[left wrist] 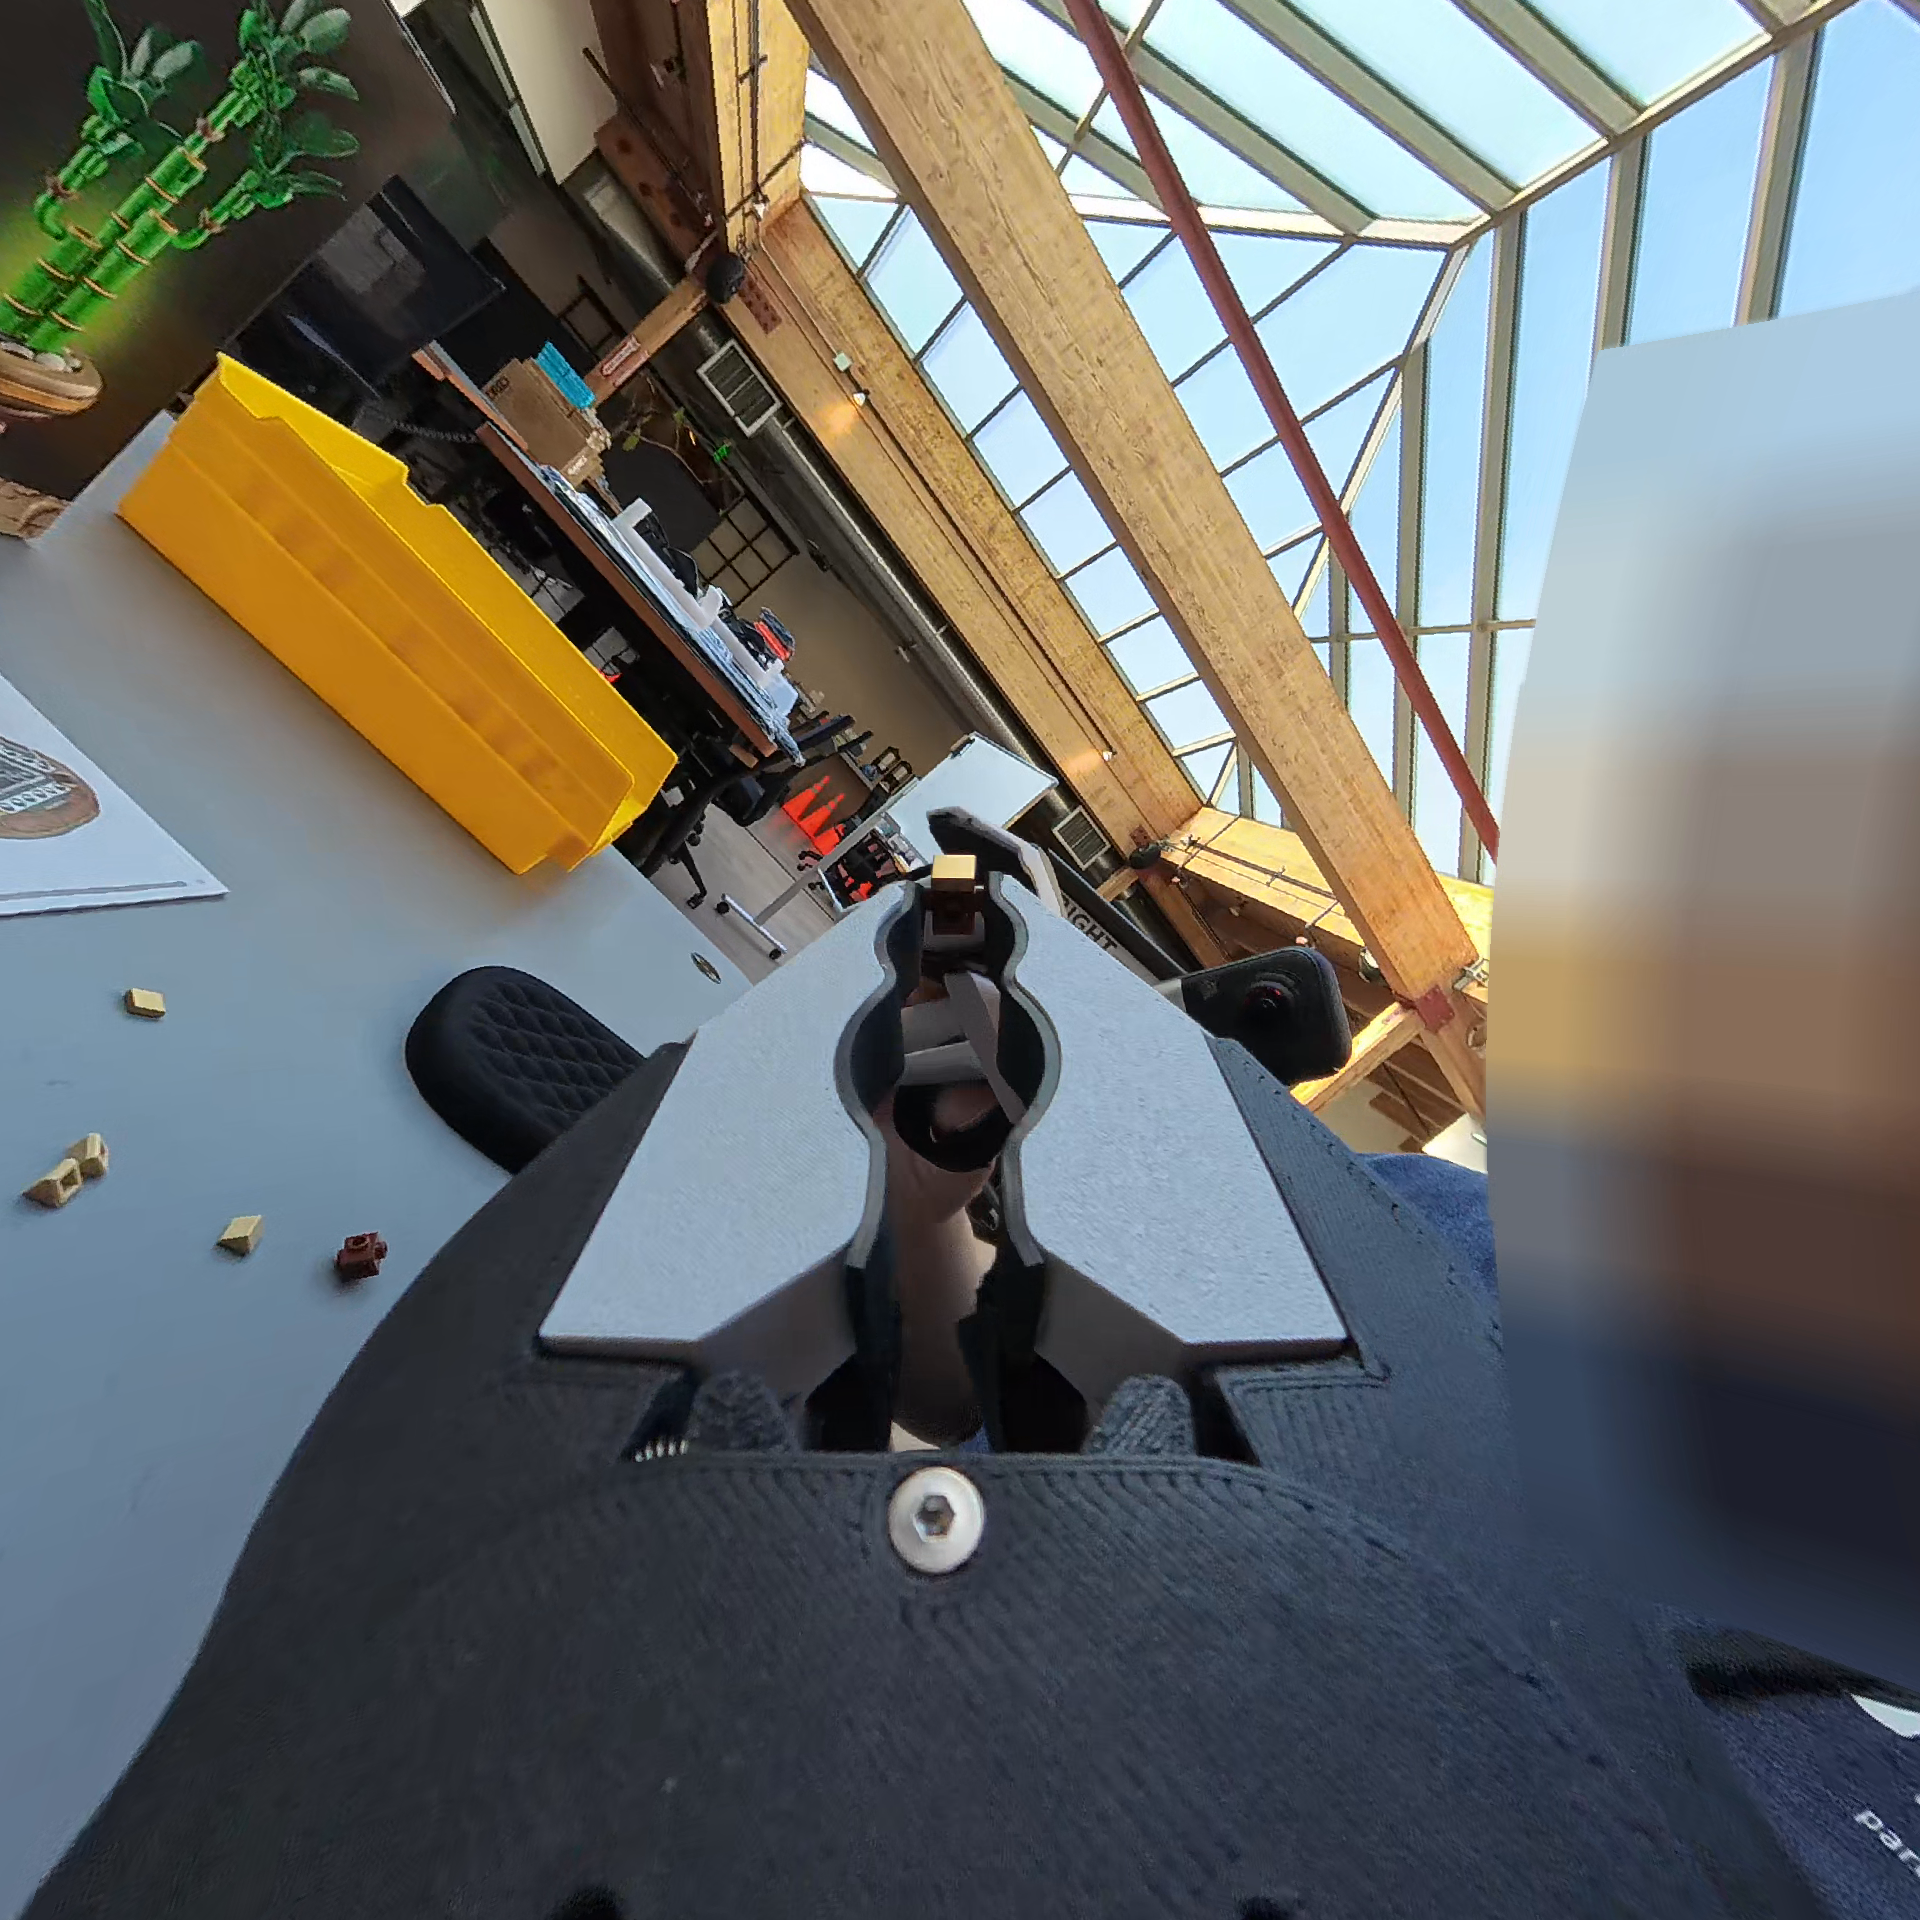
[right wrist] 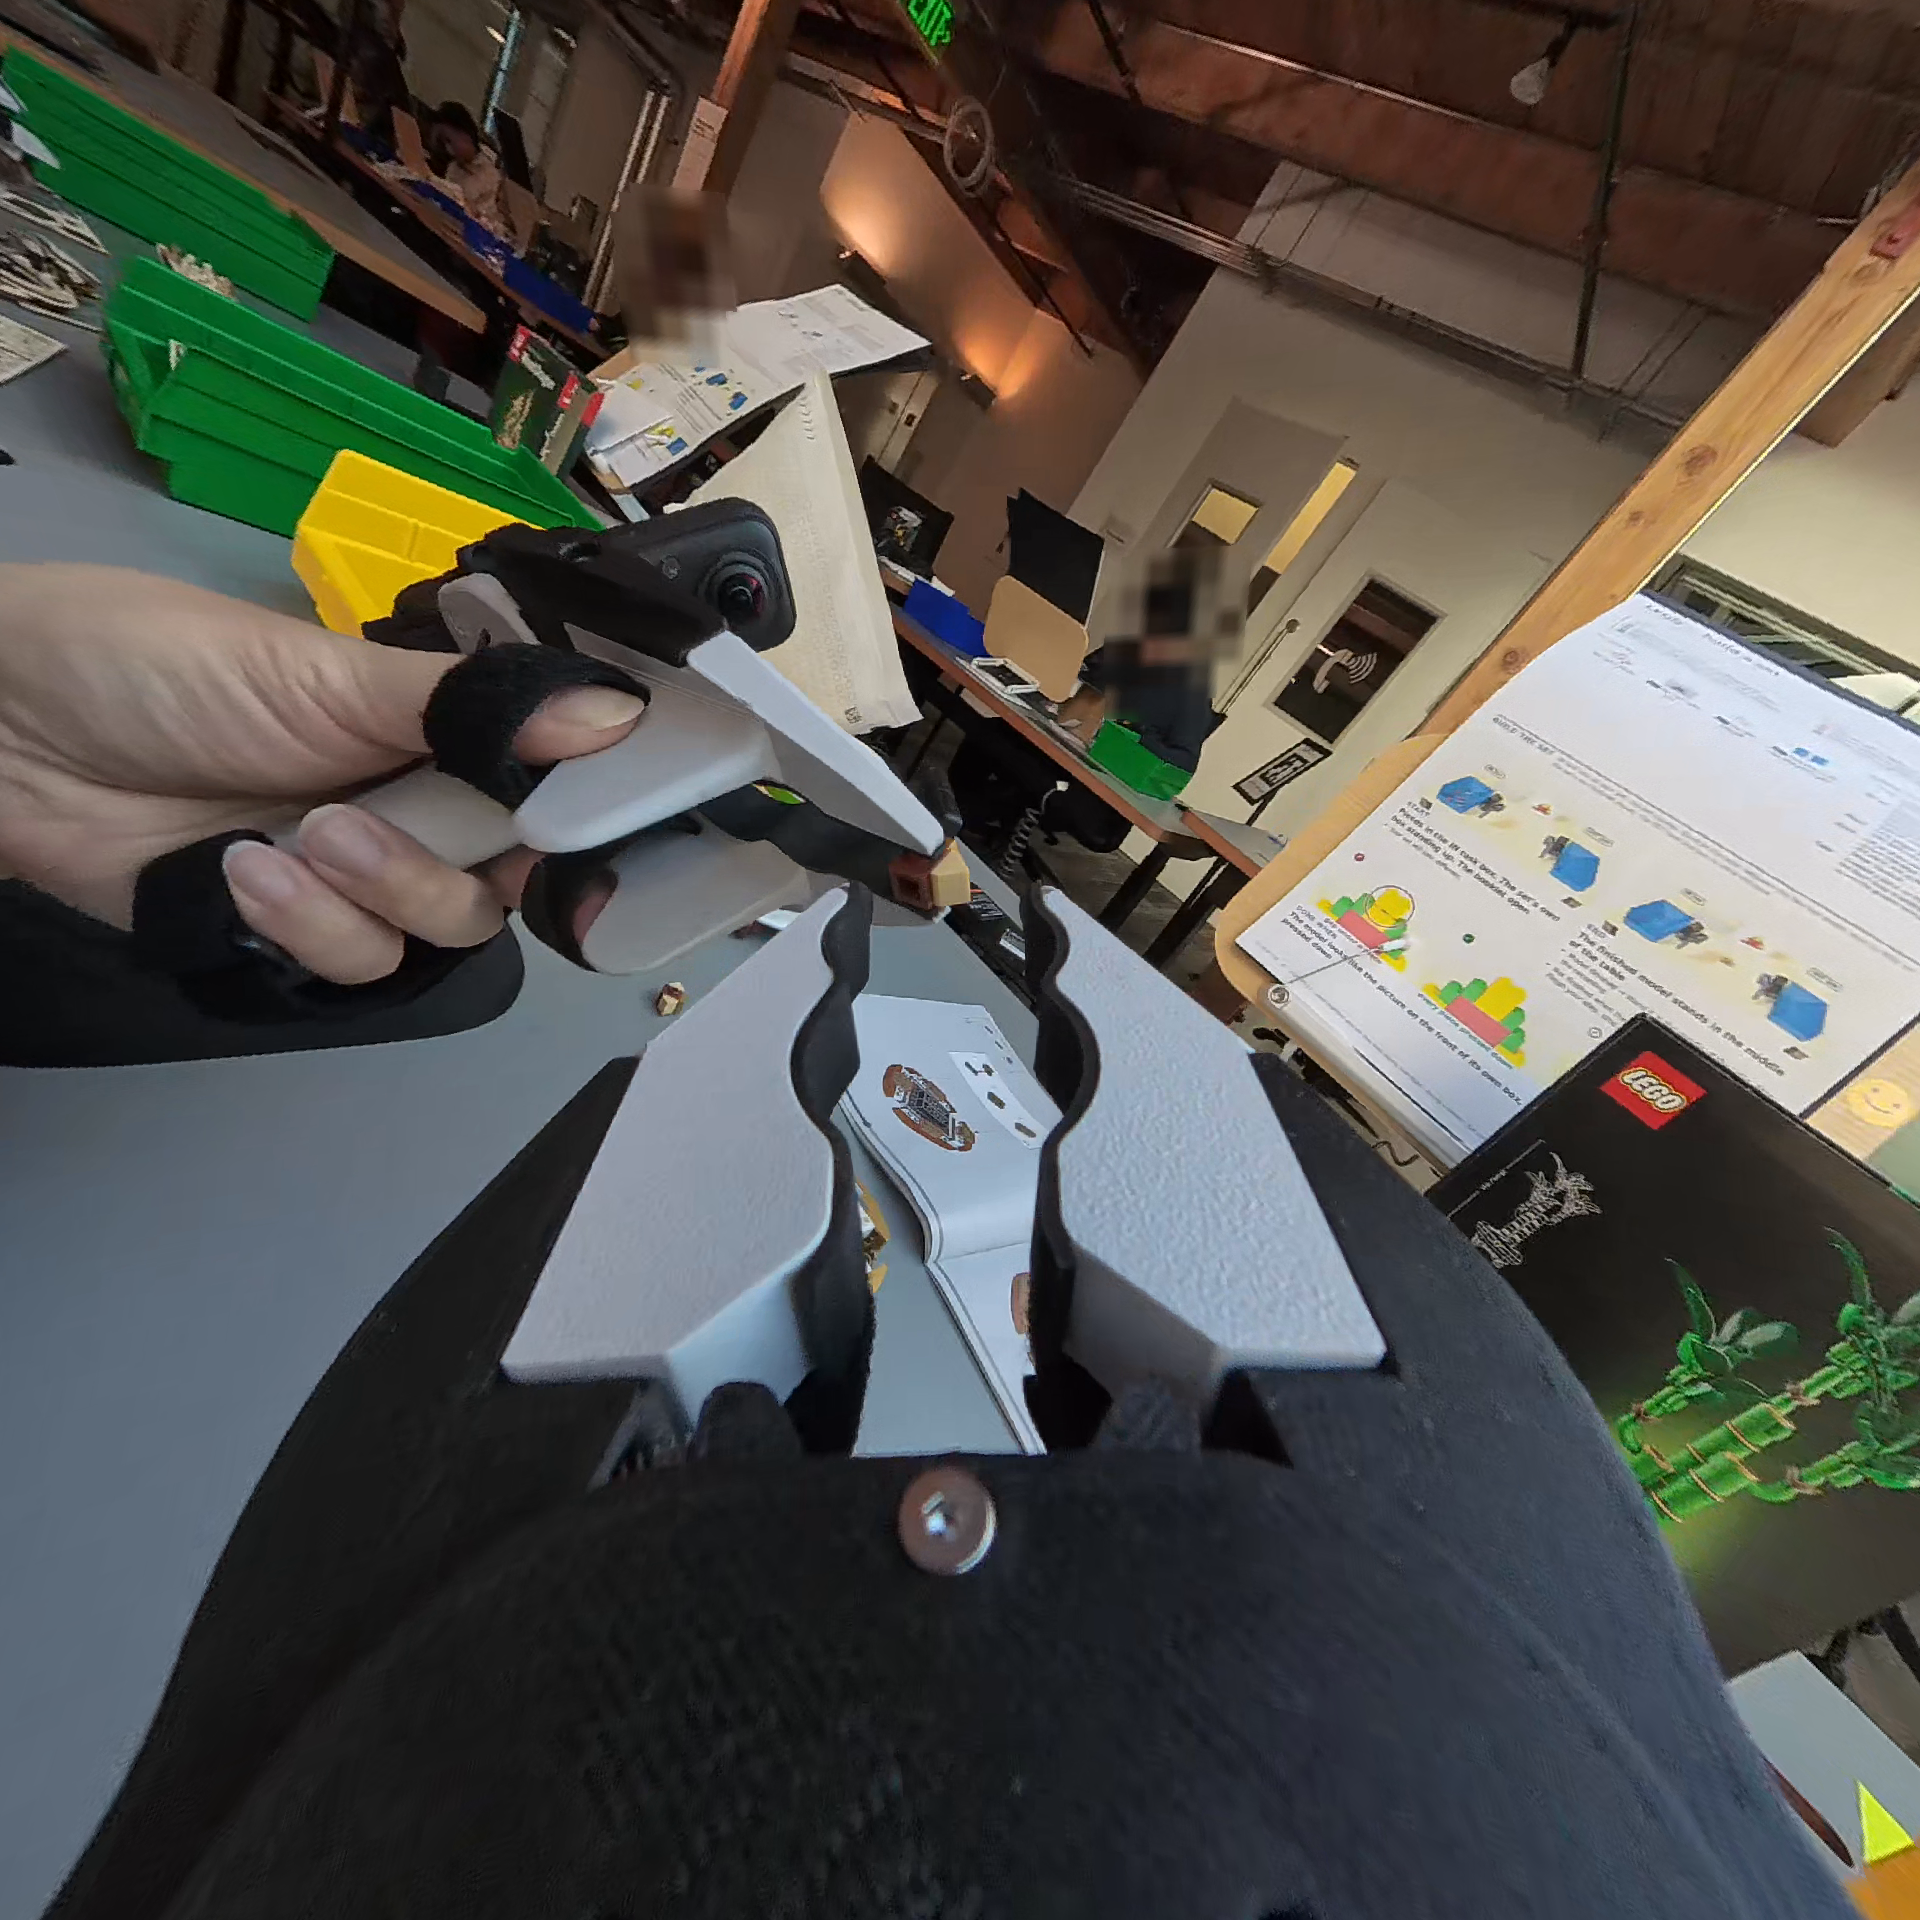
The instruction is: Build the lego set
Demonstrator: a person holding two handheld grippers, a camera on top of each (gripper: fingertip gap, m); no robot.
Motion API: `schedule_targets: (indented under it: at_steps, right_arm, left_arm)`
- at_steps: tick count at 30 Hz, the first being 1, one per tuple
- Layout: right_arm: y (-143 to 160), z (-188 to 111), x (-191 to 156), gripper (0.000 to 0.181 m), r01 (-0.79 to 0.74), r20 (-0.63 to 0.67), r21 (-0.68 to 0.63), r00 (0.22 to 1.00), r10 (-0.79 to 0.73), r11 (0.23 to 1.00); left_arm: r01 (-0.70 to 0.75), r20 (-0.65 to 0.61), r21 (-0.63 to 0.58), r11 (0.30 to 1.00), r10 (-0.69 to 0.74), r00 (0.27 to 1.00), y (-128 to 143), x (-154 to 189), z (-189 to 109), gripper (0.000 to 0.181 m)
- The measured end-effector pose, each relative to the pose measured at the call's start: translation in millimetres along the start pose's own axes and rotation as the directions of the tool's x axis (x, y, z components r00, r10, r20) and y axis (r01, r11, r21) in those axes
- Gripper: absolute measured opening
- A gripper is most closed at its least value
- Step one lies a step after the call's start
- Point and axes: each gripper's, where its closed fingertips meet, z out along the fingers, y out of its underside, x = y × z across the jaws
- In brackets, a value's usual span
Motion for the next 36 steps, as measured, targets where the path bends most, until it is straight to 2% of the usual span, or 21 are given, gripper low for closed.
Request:
schedule_targets:
  at_steps: [5,7,13,17,20,26,29,32,34,36]
  right_arm:
    - [1,2,0,0.027,0.020,-0.063,-0.004,0.998,-0.021,1.000]
    - [4,3,0,0.020,0.032,-0.080,-0.015,0.996,-0.033,0.999]
    - [5,2,-2,0.014,-0.002,-0.062,-0.002,0.998,0.002,1.000]
    - [1,-4,2,0.014,-0.110,-0.053,0.044,0.992,0.113,0.993]
    - [2,-7,5,0.014,-0.191,-0.034,0.055,0.981,0.193,0.980]
    - [13,-9,8,0.014,-0.150,-0.046,0.009,0.988,0.150,0.989]
    - [41,-18,24,0.015,-0.067,-0.065,-0.096,0.996,0.061,0.993]
    - [91,-34,43,0.014,-0.070,-0.049,-0.258,0.997,0.059,0.964]
    - [132,-47,47,0.014,-0.125,-0.008,-0.395,0.991,0.132,0.910]
    - [172,-58,46,0.014,-0.199,-0.001,-0.537,0.972,0.235,0.820]
  left_arm:
    - [-0.024,0.047,0.000,1.000,0.024,0.999,3,-5,2,0.010]
    - [-0.031,0.055,-0.005,1.000,0.031,0.998,5,-5,3,0.010]
    - [-0.026,0.065,-0.024,0.999,0.027,0.997,9,-5,5,0.010]
    - [0.020,0.028,-0.042,0.999,-0.019,0.999,11,1,7,0.029]
    - [0.021,0.033,-0.032,0.999,-0.020,0.999,8,-1,2,0.029]
    - [0.021,0.076,-0.035,0.999,-0.018,0.997,6,-11,-7,0.026]
    - [-0.014,0.146,-0.077,0.997,0.026,0.989,11,-25,-14,0.023]
    - [-0.116,0.293,-0.244,0.963,0.187,0.938,25,-59,-21,0.023]
    - [-0.198,0.321,-0.417,0.887,0.348,0.881,35,-82,-23,0.024]
    - [-0.261,0.268,-0.602,0.755,0.499,0.824,45,-101,-20,0.024]
